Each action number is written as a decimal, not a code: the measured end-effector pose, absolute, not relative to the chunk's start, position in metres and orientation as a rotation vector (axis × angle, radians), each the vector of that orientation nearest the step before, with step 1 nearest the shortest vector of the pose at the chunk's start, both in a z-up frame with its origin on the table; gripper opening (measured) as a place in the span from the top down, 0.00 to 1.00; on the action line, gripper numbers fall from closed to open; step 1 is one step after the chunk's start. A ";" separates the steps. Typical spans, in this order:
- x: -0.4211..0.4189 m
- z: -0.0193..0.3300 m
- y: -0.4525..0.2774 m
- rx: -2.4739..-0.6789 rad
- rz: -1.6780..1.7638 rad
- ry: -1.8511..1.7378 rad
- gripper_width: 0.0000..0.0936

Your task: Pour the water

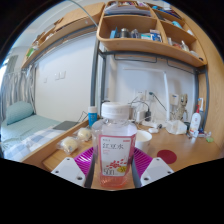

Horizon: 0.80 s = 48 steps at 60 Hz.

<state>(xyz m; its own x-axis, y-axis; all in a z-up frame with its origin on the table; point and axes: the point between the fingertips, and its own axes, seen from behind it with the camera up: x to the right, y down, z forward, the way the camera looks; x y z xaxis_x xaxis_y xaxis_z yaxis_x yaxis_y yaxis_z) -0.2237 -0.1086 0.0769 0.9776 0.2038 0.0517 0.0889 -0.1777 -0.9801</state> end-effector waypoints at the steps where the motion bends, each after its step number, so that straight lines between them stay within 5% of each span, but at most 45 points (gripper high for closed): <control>1: -0.224 0.077 -0.109 -1.751 0.107 -0.222 0.39; 12: -0.218 0.076 -0.106 -1.770 0.079 -0.160 0.52; 25: -0.237 0.106 -0.102 -1.785 0.203 -0.110 0.52; 48: -0.271 0.165 -0.033 -1.729 0.946 0.737 0.53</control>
<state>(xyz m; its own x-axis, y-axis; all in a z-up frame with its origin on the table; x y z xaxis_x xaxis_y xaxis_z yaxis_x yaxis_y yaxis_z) -0.2711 -0.0334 0.1651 0.5100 -0.0467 -0.8589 -0.8212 -0.3238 -0.4699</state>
